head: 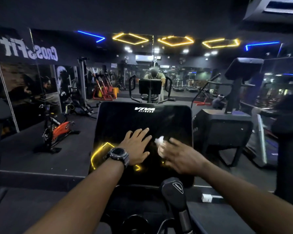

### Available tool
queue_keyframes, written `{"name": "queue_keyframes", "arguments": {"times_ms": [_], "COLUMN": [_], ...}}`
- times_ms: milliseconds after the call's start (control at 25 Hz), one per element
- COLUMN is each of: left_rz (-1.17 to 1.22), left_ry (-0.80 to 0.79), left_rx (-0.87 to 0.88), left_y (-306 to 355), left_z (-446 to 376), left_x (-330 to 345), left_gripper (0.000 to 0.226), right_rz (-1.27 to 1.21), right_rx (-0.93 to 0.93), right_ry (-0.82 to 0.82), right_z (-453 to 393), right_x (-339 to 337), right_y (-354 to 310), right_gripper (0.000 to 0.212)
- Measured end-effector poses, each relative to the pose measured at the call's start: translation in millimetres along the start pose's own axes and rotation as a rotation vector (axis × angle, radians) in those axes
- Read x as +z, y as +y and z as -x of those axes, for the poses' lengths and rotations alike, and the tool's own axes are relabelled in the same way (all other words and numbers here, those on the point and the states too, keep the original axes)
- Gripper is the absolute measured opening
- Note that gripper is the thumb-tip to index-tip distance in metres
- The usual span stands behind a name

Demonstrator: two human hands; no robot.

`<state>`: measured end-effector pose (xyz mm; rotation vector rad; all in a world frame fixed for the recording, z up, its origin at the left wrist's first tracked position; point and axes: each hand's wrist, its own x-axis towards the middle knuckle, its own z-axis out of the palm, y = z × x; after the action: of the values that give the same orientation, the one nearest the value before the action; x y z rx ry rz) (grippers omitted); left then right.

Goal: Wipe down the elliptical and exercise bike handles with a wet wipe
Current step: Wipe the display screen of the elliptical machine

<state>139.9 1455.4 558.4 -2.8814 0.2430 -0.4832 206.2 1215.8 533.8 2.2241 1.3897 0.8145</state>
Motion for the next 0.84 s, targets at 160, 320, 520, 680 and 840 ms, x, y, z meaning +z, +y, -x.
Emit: {"name": "queue_keyframes", "arguments": {"times_ms": [160,320,520,680,840], "left_rz": [0.019,0.015,-0.023,-0.041,-0.085], "left_ry": [0.006,0.023,0.028,0.03,-0.031], "left_rx": [-0.025,-0.038,-0.049,-0.044,-0.046], "left_y": [1,0,-2,-5,-11], "left_z": [3,5,4,5,11], "left_x": [-3,-3,-5,-1,-11], "left_gripper": [0.07,0.07,0.074,0.075,0.082], "right_rz": [-0.021,0.003,-0.099,-0.04,-0.244], "right_rx": [0.369,-0.088,0.337,-0.063,0.287], "right_ry": [0.129,0.022,0.169,0.108,0.108], "right_z": [3,-36,-54,-43,-58], "right_x": [-13,-13,-28,-18,-49], "right_y": [27,-4,12,-11,-4], "right_gripper": [0.056,0.049,0.059,0.065,0.045]}}
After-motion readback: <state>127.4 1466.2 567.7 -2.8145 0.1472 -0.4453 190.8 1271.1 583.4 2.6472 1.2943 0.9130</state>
